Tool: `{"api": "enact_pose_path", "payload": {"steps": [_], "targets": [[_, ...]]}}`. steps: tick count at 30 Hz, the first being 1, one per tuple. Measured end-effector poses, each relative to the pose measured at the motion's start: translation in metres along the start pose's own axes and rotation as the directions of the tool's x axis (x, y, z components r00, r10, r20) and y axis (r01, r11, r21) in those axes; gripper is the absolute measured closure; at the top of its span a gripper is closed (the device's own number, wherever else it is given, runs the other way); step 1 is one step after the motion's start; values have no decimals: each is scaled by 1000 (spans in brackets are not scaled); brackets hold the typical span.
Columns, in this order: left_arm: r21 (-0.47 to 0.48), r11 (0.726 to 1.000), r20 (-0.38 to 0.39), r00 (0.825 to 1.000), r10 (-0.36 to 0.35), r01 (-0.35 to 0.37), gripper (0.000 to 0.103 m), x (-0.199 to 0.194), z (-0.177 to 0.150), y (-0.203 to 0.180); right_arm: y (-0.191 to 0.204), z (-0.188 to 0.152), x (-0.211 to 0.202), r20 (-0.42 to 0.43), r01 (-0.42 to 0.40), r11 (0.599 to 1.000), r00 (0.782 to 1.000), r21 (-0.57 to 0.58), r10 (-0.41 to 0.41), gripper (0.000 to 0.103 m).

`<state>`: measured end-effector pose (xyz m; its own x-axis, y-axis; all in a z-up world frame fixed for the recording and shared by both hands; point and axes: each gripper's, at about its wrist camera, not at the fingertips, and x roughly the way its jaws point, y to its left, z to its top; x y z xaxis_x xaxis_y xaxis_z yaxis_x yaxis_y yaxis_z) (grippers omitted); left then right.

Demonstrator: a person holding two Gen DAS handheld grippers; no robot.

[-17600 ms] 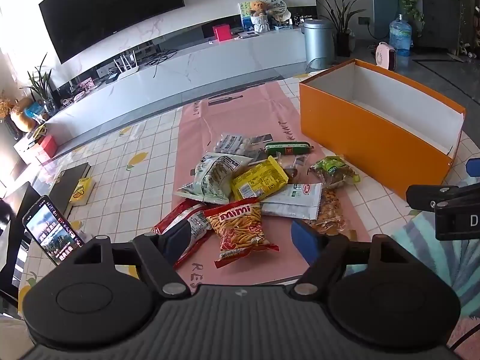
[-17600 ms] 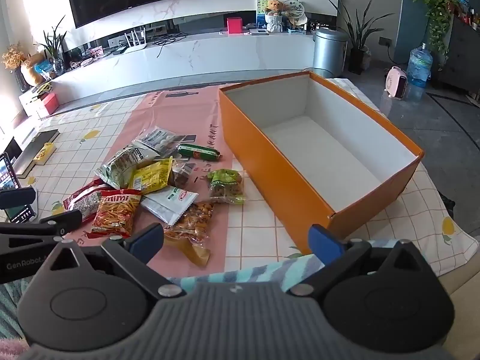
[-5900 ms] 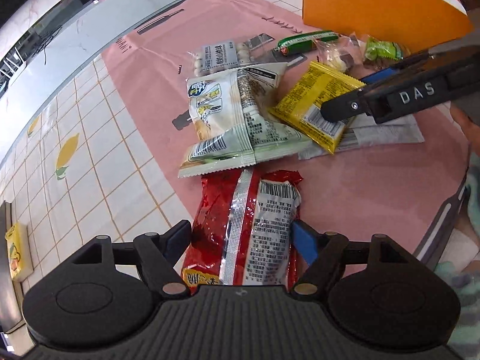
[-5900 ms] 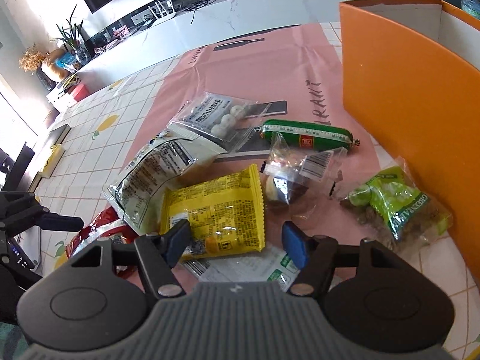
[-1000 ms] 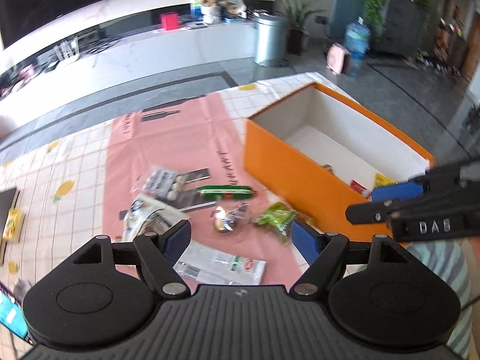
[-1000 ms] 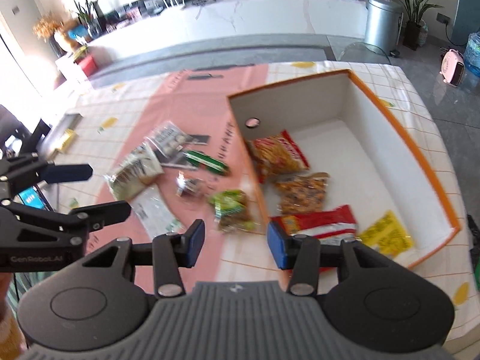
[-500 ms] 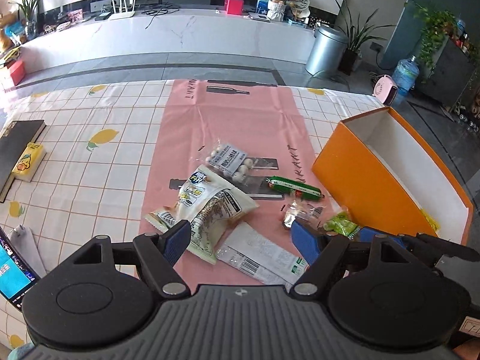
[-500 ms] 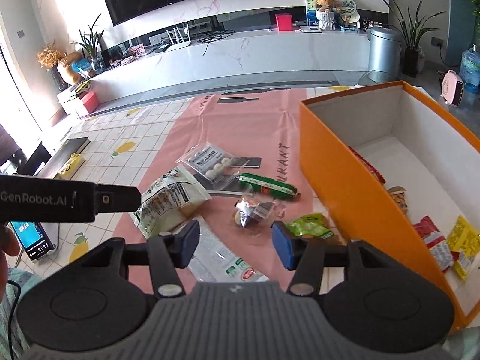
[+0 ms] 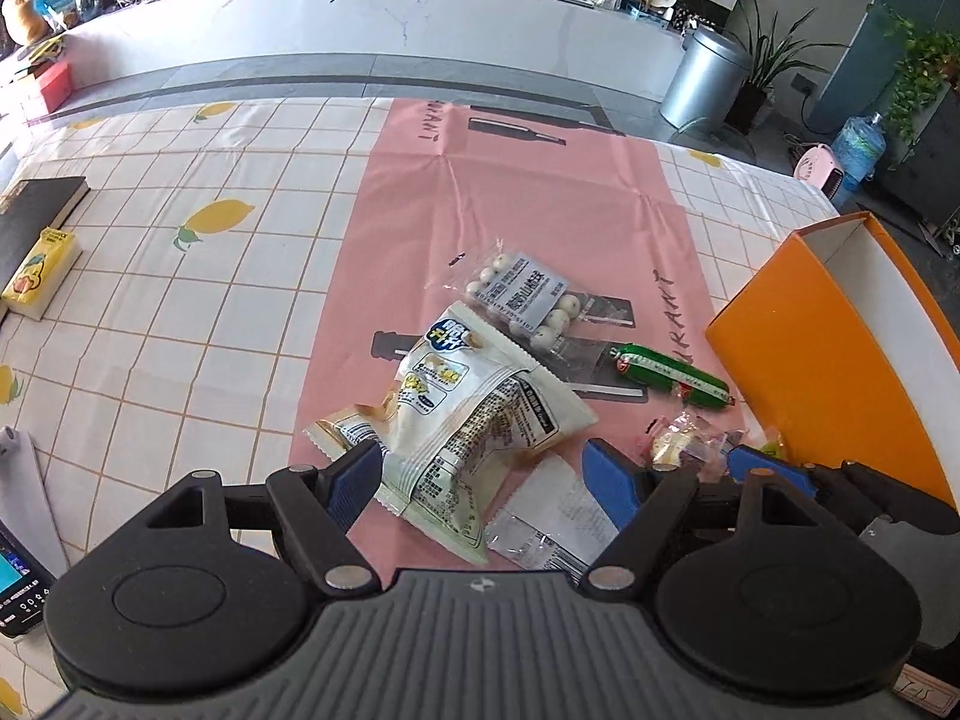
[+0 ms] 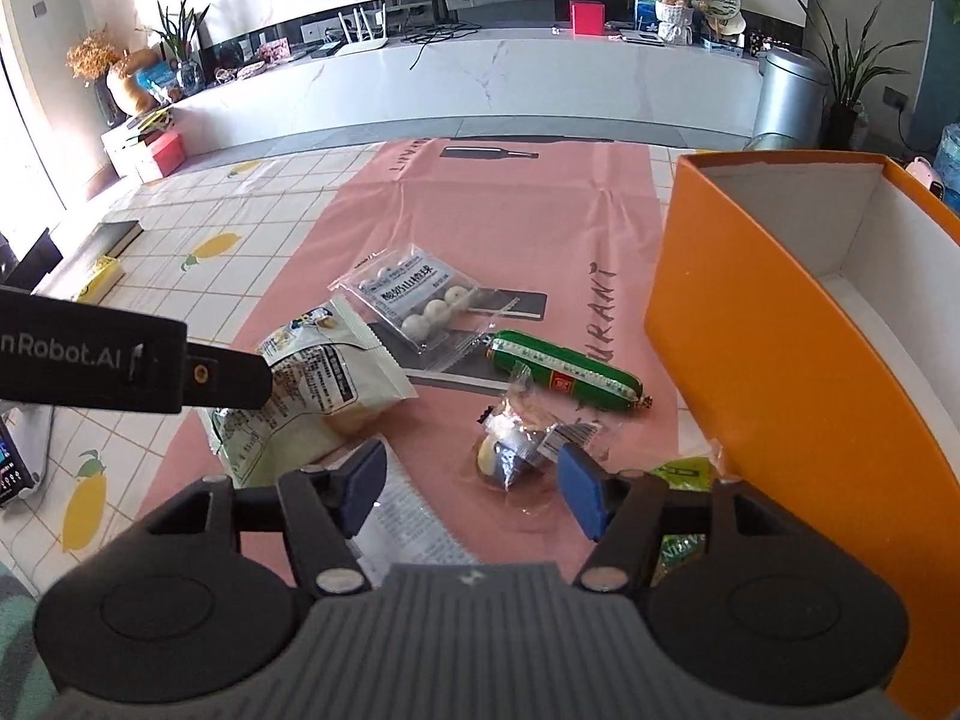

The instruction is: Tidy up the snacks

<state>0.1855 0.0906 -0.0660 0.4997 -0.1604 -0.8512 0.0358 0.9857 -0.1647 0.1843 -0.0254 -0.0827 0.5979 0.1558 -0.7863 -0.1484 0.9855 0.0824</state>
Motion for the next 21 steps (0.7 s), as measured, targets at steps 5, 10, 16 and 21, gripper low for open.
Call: {"api": "enact_pose_path", "payload": {"steps": [5,10,16,21], "targets": [[-12,1000,-32,999,13,-13,14,18,-4,7,-1,3,20,-20,26,999,999,-39,-27,38],[-17,1000,-54,998,14,-15,14,31,-6,11,-4,1,33,-38,34,998,999,-57,-36,38],[-7,1000,-55,998,29,-29,26,39,-10,11,-3,2,34,-29,31,995,999,-91,-34,53],[-5,999,-41,999,36,-36,48,41,-14,13,-3,3,33,-26,21,994,999,-110,-24,57]]}}
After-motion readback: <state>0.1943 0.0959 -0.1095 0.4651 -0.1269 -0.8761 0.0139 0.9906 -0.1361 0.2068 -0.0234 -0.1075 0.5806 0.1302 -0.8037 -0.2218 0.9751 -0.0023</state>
